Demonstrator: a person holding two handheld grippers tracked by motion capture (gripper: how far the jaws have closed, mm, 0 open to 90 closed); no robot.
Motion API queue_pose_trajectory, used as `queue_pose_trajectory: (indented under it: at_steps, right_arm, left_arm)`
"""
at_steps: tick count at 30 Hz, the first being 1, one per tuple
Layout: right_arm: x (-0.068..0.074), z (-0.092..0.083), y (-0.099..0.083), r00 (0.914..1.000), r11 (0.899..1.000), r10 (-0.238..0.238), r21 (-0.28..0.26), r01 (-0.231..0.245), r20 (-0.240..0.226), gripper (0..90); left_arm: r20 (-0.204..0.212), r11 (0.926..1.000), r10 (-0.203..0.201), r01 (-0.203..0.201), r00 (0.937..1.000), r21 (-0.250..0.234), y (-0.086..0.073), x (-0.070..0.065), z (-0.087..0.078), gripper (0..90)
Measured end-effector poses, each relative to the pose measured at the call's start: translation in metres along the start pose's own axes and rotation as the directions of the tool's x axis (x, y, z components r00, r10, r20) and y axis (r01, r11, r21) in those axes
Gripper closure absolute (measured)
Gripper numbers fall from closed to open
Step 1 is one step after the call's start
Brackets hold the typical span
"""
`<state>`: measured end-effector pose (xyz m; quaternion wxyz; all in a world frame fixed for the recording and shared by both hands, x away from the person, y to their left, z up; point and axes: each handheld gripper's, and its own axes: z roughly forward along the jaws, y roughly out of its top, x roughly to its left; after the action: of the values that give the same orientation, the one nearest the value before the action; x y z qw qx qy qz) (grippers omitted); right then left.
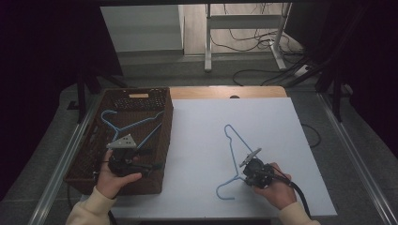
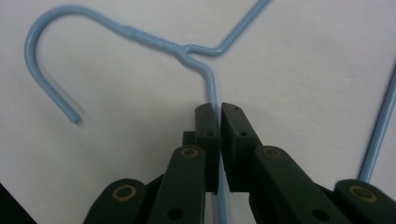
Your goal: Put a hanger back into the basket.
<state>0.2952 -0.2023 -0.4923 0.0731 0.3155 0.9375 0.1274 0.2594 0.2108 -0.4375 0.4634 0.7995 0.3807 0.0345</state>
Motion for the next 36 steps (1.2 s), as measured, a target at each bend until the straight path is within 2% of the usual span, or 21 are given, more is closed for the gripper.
queue_pose_trajectory:
  at_steps: [1, 3, 6, 10, 14, 19, 28, 31, 36]
  right_arm:
    - [-0.003, -0.001, -0.001, 1.0000, 1.000, 0.005, -0.010, -0.005, -0.008, 85.2]
    - [-0.004, -0.006, 0.000, 0.9991, 0.997, 0.033, -0.063, -0.034, -0.027, 83.3]
    - [0.001, -0.012, 0.010, 0.9976, 0.989, 0.049, -0.139, -0.055, -0.049, 81.9]
    - [0.011, -0.007, 0.030, 0.9963, 0.984, 0.046, -0.171, -0.058, -0.073, 84.6]
    - [0.024, 0.009, 0.050, 0.9928, 0.989, 0.027, -0.139, -0.044, -0.117, 89.5]
    - [0.037, 0.023, 0.056, 0.9899, 0.997, 0.012, -0.076, -0.023, -0.141, 89.6]
    - [0.046, 0.017, 0.039, 0.9879, 0.999, 0.009, -0.032, -0.014, -0.155, 89.7]
    - [0.044, 0.012, 0.027, 0.9891, 1.000, 0.006, -0.007, -0.007, -0.147, 89.7]
    - [0.037, 0.005, 0.010, 0.9889, 0.999, 0.034, -0.002, -0.034, -0.144, 89.7]
  left_arm:
    - [-0.001, 1.0000, 0.001, -0.001, 1.0000, 0.000, 0.000, 0.000, 0.000, 22.7]
    - [-0.001, 1.0000, 0.001, -0.001, 1.0000, -0.001, 0.000, 0.000, 0.000, 22.8]
    - [-0.001, 1.0000, 0.001, -0.001, 1.0000, -0.002, 0.001, -0.001, 0.000, 22.7]
    - [0.001, 1.0000, 0.003, -0.003, 1.0000, 0.002, 0.001, -0.002, 0.001, 22.7]
    - [0.001, 1.0000, 0.006, -0.006, 1.0000, -0.001, 0.001, -0.001, 0.000, 22.7]
    - [0.000, 1.0000, 0.004, -0.004, 1.0000, -0.003, 0.000, 0.000, -0.001, 22.8]
    - [0.001, 1.0000, 0.005, -0.005, 1.0000, -0.002, 0.001, -0.001, -0.001, 22.7]
    - [0.001, 1.0000, 0.003, -0.003, 1.0000, -0.005, 0.001, -0.001, -0.001, 22.7]
    - [0.002, 1.0000, 0.004, -0.004, 1.0000, -0.004, 0.002, -0.001, -0.001, 22.8]
